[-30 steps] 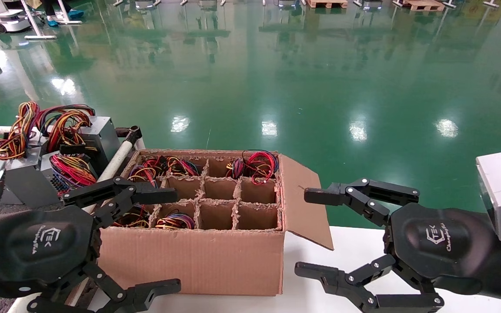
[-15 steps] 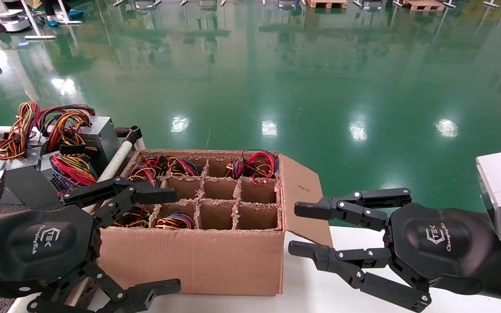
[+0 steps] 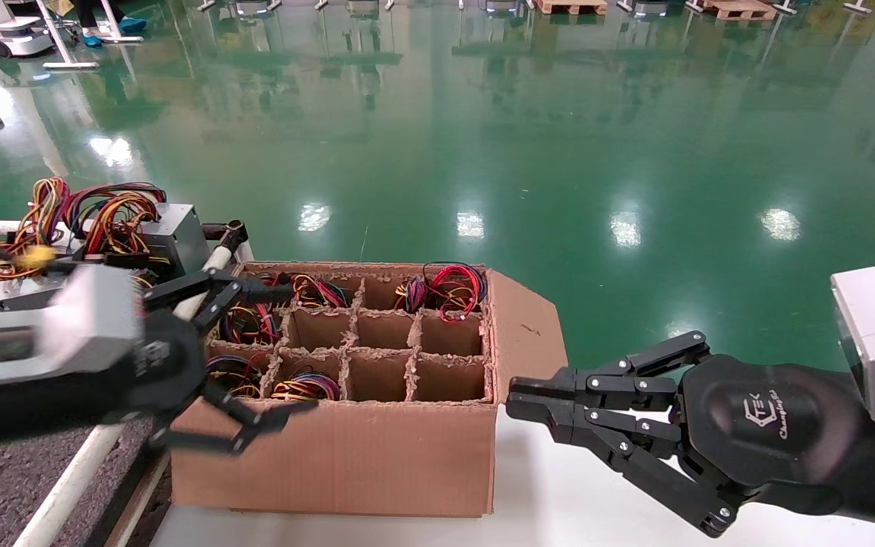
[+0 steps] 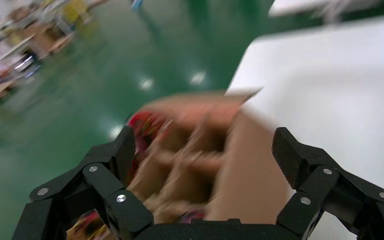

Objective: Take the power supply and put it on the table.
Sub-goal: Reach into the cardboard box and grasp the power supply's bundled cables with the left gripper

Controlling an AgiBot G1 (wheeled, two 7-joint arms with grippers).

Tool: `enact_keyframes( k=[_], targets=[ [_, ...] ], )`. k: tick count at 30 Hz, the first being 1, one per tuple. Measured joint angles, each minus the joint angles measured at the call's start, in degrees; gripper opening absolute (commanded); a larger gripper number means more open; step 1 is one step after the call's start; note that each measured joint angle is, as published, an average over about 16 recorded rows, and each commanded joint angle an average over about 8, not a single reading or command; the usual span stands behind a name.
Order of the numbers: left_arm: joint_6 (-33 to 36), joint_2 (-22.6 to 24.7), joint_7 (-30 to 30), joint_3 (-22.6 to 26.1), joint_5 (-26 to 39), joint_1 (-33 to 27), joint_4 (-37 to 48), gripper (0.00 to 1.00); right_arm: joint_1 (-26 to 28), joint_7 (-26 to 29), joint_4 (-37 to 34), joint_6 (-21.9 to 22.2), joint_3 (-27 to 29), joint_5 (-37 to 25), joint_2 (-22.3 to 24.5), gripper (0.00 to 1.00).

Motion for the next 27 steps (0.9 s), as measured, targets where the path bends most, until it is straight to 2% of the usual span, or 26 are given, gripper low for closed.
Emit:
enact_keyframes(
  k=[5, 13, 19, 20, 27],
  targets=[
    [-2.2, 3.2, 2.7, 3.0, 8.1, -4.1, 4.5, 1.00, 0.0, 0.0, 0.0, 0.0, 0.0, 0.0, 0.0, 0.00],
    [-1.8, 8.5, 6.5, 7.3, 16.0, -10.3, 13.7, 1.00, 0.0, 0.0, 0.0, 0.0, 0.0, 0.0, 0.0, 1.00],
    [-0.6, 11.6, 10.1, 9.5, 19.2, -13.5, 19.7, 0.98, 0.0, 0.0, 0.0, 0.0, 0.0, 0.0, 0.0, 1.00],
    [-0.4, 12.1, 10.6, 9.8, 19.7, -13.9, 20.6, 0.90, 0.0, 0.0, 0.0, 0.0, 0.0, 0.0, 0.0, 1.00],
    [-0.8, 14.5, 13.5, 11.0, 21.7, -15.7, 25.8, 0.04, 0.0, 0.0, 0.0, 0.0, 0.0, 0.0, 0.0, 1.00]
  ],
)
